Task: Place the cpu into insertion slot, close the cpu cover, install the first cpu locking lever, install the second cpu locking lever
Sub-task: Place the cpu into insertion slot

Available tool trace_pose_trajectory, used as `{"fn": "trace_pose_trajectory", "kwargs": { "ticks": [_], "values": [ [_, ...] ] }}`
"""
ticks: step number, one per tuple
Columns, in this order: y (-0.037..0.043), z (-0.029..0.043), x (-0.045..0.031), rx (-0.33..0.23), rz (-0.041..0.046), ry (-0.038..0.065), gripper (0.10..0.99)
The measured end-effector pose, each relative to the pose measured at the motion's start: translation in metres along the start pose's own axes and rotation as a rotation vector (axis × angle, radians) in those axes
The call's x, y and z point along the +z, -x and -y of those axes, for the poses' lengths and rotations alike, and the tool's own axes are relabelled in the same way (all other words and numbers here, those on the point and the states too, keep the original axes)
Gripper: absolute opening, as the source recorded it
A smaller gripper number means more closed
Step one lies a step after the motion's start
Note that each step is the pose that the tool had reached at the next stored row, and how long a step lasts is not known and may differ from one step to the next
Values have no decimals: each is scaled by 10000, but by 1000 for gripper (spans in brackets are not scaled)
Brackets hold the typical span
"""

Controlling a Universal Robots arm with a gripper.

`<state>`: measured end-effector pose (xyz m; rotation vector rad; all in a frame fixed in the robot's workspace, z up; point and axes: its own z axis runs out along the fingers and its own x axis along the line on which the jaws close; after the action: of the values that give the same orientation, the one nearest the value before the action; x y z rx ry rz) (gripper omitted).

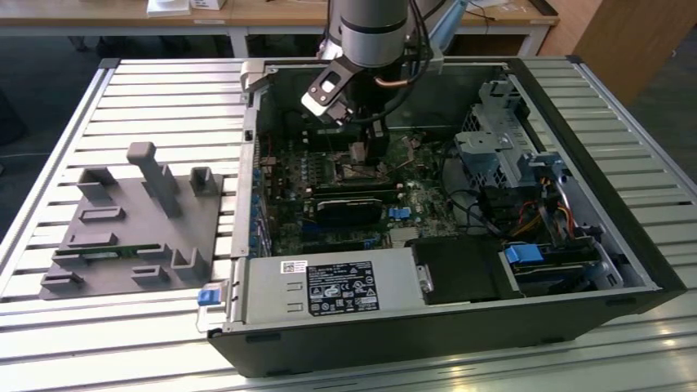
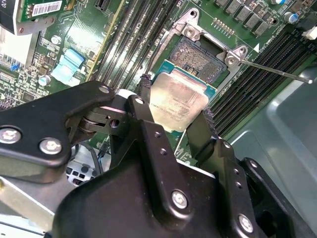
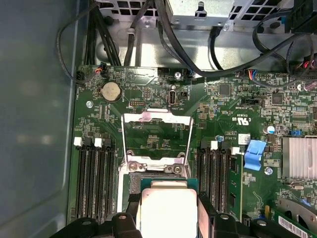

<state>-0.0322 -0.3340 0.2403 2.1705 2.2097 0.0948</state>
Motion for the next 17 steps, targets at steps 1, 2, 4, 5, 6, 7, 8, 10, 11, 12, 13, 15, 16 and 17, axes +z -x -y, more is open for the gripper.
{"fn": "trace_pose_trajectory", "kwargs": {
  "ticks": [1,2,4,5,6,7,8,10,11,12,13,15,16,17],
  "values": [
    [0,0,0,0,0,0,537],
    [0,0,1,0,-2,1,537],
    [-4,0,4,4,-5,3,537],
    [-8,0,5,11,-4,3,537],
    [-13,0,6,19,-1,1,537],
    [-19,0,9,31,0,2,537],
    [-27,0,12,44,0,2,537],
    [-44,1,20,61,4,2,537],
    [-46,1,27,61,1,3,537],
    [-48,1,35,59,1,3,537],
    [-49,2,42,59,3,2,537],
    [-50,7,58,62,2,2,537],
    [-50,10,64,61,2,2,537],
    [-51,14,71,61,2,3,537]
  ]
}}
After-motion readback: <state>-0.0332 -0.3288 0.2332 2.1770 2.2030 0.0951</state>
